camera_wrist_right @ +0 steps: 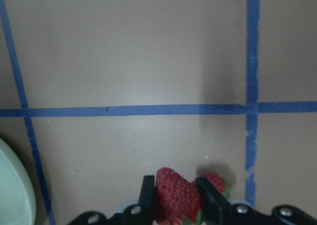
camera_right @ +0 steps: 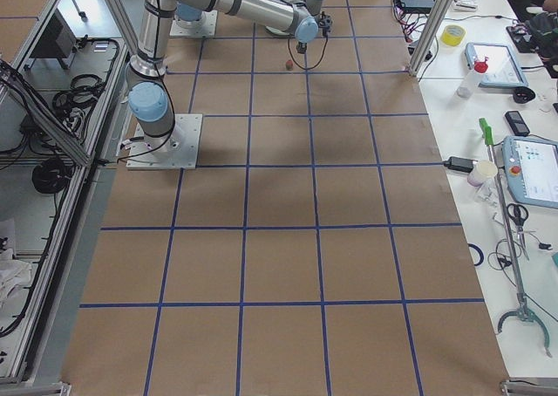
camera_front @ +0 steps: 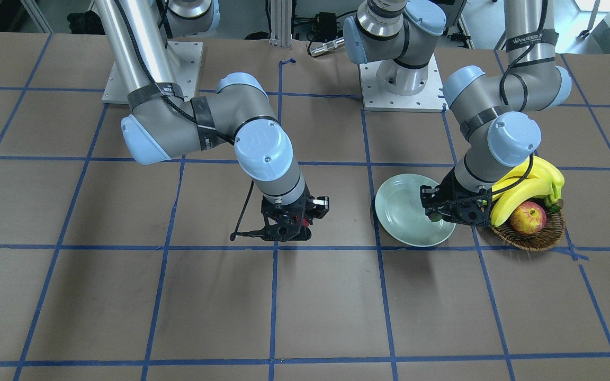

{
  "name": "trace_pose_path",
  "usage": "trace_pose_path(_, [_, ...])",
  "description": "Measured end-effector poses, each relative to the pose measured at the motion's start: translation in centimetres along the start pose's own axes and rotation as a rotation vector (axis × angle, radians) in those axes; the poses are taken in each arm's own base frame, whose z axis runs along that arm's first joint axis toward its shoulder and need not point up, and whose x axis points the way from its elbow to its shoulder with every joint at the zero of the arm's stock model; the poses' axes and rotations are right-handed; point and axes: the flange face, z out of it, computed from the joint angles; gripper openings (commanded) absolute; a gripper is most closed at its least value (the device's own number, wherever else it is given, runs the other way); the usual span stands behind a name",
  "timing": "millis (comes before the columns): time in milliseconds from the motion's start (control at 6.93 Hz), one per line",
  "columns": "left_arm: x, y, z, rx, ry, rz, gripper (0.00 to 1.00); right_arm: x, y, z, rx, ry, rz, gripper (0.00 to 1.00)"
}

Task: Collect all strawberries into plate
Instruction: 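Release strawberry into plate with left gripper while right gripper sets its strawberry down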

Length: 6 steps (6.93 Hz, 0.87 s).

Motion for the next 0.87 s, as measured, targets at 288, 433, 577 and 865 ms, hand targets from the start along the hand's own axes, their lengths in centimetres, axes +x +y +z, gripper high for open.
trace_pose_path(288, [-0.8, 0.3, 0.3, -0.01, 0.008, -0.016, 1.0, -2.0, 1.2, 2.4, -0.013, -0.005, -0.019, 0.98])
trace_pose_path(433, [-1.3, 0.4, 0.3, -0.014, 0.01, -0.025, 1.0, -2.2, 1.5, 3.2, -0.02, 0.0, -0.022, 1.0])
trace_pose_path(577, [-1.5, 0.3, 0.0, -0.012, 0.008, -0.027, 1.0, -2.1, 1.8, 3.3, -0.022, 0.008, -0.024, 1.0])
trace_pose_path(865, [-1.7, -0.3, -1.4, 0.012, -0.004, -0.03, 1.0, -2.0, 3.0, -1.2, 0.029, 0.06, -0.054, 1.0])
